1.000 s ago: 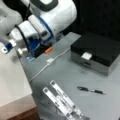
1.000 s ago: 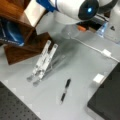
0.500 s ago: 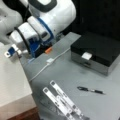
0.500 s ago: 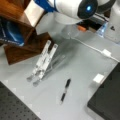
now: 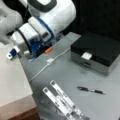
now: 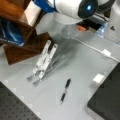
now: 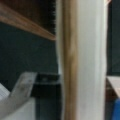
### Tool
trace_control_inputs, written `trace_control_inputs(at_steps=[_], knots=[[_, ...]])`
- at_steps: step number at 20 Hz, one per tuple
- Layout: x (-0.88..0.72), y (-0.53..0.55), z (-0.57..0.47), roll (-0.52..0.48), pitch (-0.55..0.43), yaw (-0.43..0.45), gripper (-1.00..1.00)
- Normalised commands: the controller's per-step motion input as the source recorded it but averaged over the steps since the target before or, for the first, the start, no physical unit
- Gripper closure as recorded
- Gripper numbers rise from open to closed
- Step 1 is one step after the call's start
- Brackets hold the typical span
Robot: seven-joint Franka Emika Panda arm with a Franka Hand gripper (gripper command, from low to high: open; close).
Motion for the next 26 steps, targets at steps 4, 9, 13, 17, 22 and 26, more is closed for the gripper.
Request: trace_control_inputs(at_steps=[4,9,13,17,22,26], knots=[[0.14,0.08,0.12,-0.090,0.157,0.337,1.00],[0.19,0.18,0.21,-0.093,0.140,0.282,1.00],[0.20,0.30,0.24,-0.064,0.073,0.198,1.00],[0.20,0.47,0.19,-0.032,0.041,0.119,1.00],[0.20,0.50,0.12,0.002,0.036,0.010,1.00],[0.27,0.45,-0.03,0.074,-0.011,-0.038,1.00]])
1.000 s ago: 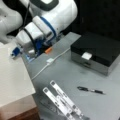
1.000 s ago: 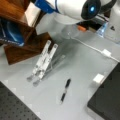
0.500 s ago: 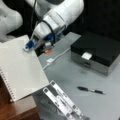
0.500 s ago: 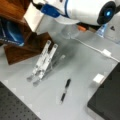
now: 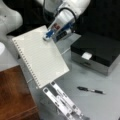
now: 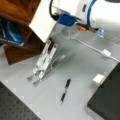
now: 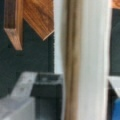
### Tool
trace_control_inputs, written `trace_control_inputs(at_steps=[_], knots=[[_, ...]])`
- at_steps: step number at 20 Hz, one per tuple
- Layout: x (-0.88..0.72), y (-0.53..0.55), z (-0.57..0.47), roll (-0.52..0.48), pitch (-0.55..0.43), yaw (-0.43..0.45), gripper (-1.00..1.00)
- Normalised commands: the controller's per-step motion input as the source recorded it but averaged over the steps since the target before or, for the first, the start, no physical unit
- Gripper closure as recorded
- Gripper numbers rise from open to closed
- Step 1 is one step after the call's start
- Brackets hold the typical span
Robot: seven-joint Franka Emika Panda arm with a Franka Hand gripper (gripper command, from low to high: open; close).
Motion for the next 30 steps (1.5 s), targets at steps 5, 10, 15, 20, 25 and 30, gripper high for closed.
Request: trace_control_inputs(at_steps=[5,10,15,20,25,30], knots=[[0.32,0.33,-0.20,0.159,-0.121,-0.020,1.00],[0.29,0.28,-0.39,0.120,-0.152,-0.072,1.00],[0.20,0.21,-0.30,0.054,-0.118,-0.111,1.00],[0.17,0.08,-0.17,-0.008,-0.118,-0.110,1.00],[0.16,-0.04,-0.19,-0.061,-0.173,-0.052,1.00],[0.14,-0.13,-0.17,-0.150,-0.186,0.072,1.00]])
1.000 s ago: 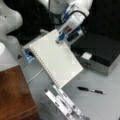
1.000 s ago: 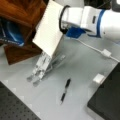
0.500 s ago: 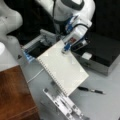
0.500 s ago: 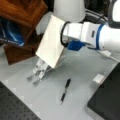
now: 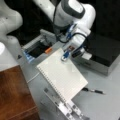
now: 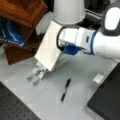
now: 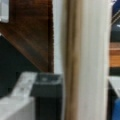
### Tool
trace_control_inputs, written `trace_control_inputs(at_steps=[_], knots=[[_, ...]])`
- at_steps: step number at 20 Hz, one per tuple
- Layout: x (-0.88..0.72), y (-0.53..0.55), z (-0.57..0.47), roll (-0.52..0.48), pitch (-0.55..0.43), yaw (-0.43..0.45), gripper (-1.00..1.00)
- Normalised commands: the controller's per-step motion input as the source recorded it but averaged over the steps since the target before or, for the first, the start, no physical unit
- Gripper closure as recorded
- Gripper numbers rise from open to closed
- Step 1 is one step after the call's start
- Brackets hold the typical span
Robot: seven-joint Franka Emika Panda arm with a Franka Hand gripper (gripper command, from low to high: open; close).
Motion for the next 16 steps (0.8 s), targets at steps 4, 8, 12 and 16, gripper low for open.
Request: trace_control_inputs(at_steps=[4,8,12,16], knots=[[0.05,-0.17,-0.14,-0.260,-0.146,0.173,1.00],[-0.02,-0.19,-0.21,-0.191,-0.159,0.137,1.00],[-0.05,-0.16,-0.29,-0.133,-0.179,0.110,1.00],[-0.03,-0.11,-0.38,-0.128,-0.193,0.146,1.00]])
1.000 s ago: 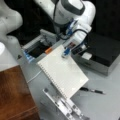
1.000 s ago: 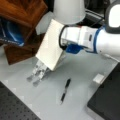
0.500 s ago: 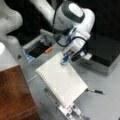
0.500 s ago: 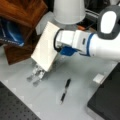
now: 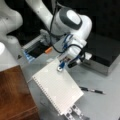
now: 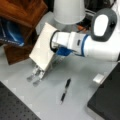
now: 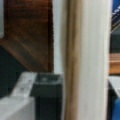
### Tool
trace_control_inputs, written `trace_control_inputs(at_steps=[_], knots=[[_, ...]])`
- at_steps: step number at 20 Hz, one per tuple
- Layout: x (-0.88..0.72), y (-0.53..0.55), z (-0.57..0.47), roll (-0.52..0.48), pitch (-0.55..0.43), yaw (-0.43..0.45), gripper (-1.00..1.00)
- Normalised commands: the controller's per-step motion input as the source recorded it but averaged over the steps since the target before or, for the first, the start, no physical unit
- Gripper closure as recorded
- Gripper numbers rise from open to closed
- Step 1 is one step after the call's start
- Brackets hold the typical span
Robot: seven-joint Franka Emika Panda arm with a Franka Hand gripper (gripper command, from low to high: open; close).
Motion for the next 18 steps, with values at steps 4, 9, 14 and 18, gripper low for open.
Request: trace_control_inputs(at_steps=[4,9,14,18], knots=[[-0.02,-0.11,-0.38,-0.155,-0.192,0.178,1.00],[-0.01,-0.10,-0.27,-0.178,-0.161,0.222,1.00],[-0.02,-0.09,-0.12,-0.144,-0.135,0.221,1.00],[-0.06,-0.06,-0.07,-0.122,-0.139,0.188,1.00]])
